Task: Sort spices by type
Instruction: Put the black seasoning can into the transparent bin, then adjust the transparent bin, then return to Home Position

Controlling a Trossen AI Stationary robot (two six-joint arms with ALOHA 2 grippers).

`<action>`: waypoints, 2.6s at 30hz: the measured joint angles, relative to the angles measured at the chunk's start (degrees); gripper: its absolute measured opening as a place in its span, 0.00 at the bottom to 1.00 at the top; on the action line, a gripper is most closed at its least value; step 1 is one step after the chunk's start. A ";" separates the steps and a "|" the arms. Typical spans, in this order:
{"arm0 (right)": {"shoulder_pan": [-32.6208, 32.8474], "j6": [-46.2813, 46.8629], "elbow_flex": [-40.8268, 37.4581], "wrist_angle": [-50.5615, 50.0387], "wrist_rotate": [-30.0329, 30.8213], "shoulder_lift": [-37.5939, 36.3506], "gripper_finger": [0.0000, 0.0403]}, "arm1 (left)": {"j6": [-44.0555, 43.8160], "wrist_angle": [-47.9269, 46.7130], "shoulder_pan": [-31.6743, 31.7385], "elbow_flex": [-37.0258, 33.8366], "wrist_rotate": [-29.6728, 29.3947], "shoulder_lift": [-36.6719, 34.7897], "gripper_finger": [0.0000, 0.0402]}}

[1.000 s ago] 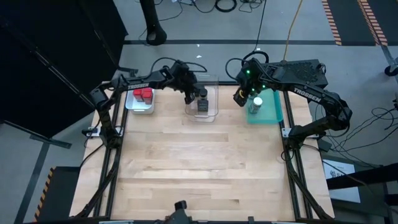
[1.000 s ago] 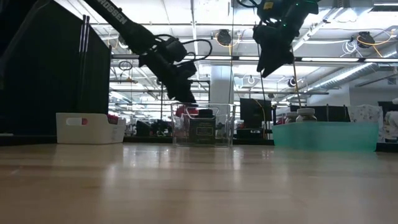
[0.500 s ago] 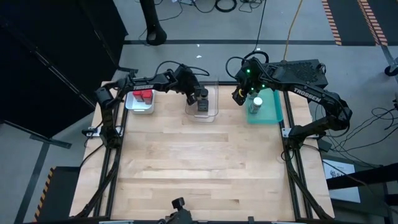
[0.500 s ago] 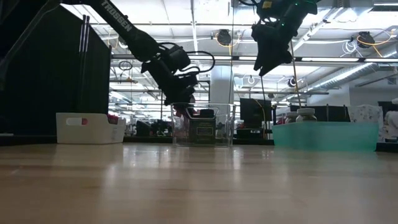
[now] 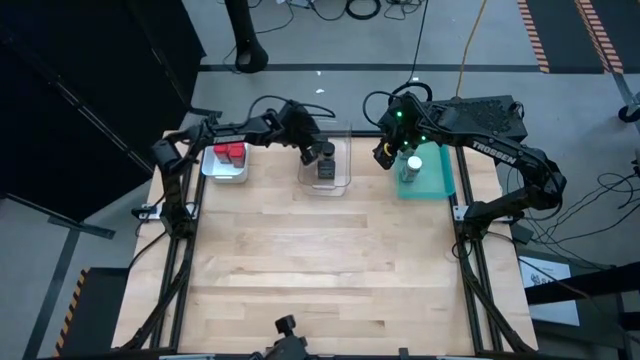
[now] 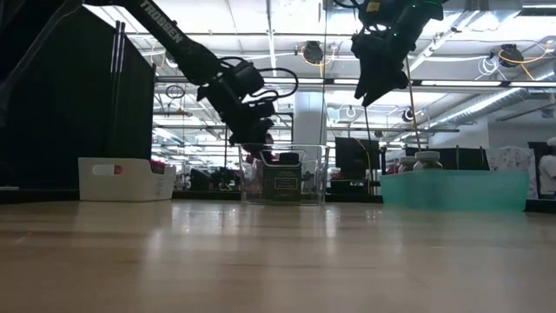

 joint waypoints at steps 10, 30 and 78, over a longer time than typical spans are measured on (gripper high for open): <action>0.00 -0.19 0.00 1.16 -0.22 0.00 0.50 | -1.94 -9.27 -1.26 -0.04 1.83 -11.84 0.02; 9.41 -5.01 -11.93 22.31 -24.08 13.16 0.02 | -13.32 -18.70 -13.34 0.00 5.93 -23.40 0.02; 4.98 1.73 -11.91 31.89 -25.19 -13.31 0.00 | -18.96 -3.62 -17.89 -23.55 1.27 -67.05 0.05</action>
